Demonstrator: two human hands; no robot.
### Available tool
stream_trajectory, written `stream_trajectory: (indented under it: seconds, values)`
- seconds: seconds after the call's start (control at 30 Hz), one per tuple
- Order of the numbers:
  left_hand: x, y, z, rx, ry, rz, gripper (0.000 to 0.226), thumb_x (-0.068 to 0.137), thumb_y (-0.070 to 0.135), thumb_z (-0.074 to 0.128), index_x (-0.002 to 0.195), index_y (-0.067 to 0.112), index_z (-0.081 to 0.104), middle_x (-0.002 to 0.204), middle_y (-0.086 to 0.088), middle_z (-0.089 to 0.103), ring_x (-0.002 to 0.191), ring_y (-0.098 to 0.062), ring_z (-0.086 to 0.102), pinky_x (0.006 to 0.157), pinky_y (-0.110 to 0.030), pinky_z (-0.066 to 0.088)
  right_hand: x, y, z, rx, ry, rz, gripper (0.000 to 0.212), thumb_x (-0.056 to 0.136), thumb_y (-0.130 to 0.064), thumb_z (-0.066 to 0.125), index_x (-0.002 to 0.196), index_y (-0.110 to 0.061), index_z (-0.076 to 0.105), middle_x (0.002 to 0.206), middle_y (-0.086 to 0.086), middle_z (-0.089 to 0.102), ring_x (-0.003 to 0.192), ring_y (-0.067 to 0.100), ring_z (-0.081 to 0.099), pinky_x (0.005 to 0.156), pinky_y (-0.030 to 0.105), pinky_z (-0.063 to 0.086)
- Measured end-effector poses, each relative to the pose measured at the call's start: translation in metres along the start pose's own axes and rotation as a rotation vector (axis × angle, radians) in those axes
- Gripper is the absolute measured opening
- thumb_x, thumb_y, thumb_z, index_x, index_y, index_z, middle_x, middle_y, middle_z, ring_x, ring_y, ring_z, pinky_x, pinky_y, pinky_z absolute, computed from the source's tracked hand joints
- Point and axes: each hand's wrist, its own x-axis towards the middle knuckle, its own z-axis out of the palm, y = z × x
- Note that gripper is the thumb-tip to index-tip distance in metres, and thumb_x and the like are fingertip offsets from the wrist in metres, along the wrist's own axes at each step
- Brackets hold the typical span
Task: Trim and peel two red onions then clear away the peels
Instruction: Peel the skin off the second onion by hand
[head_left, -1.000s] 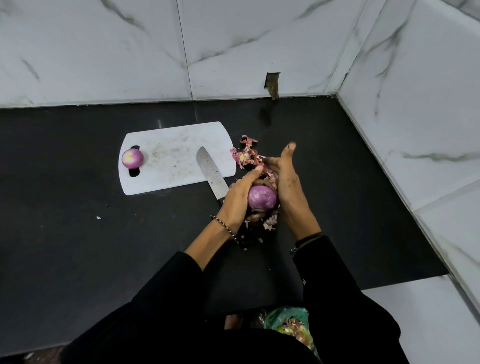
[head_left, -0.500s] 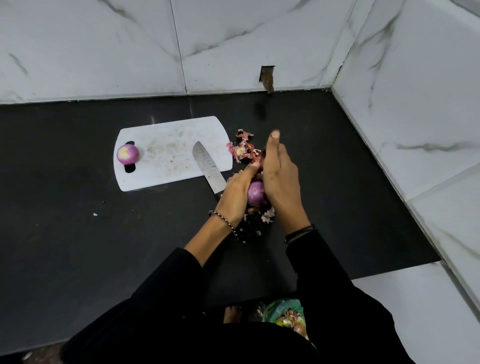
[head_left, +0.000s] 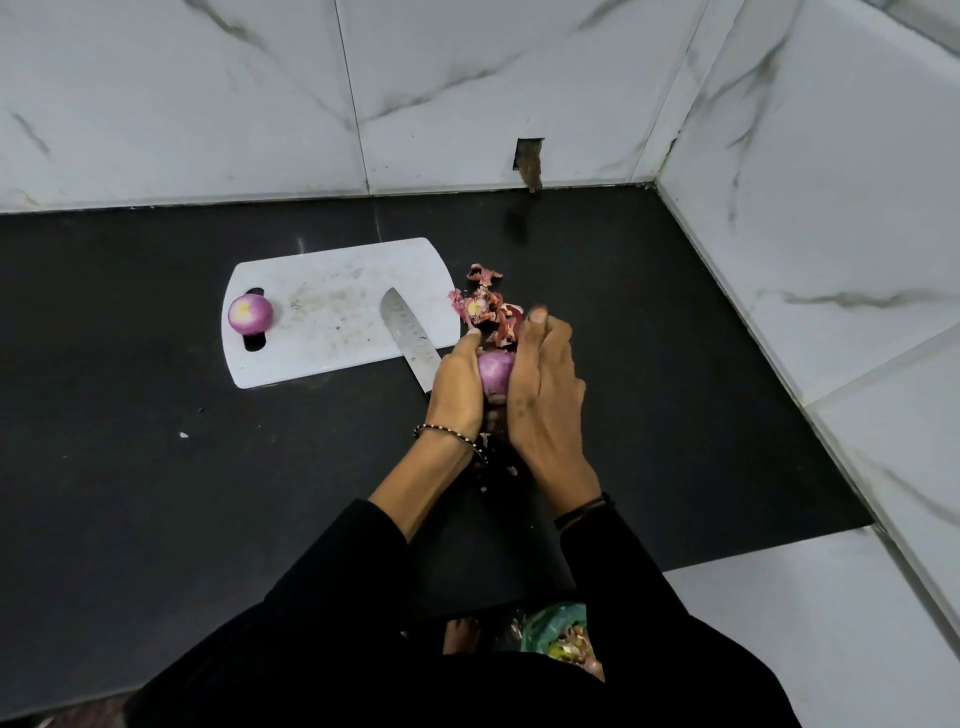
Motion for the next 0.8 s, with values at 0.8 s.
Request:
stream_trajectory:
  seconds: [0.8]
  values:
    - [0.009, 0.010, -0.013, 0.159, -0.147, 0.166, 0.060, 0.092, 0.067, 0.040, 0.073, 0.018, 0.070, 0.073, -0.006, 0.069, 0.060, -0.017, 0.066, 0.062, -0.032, 0.053, -0.006, -0.007, -0.070, 0.137, -0.087, -0.407, 0.032, 0.087, -0.012, 0.078, 0.116, -0.013, 0.064, 0.106, -0.011, 0.074, 0.105, 0.003, 0.069, 0.081, 0.020, 0.053]
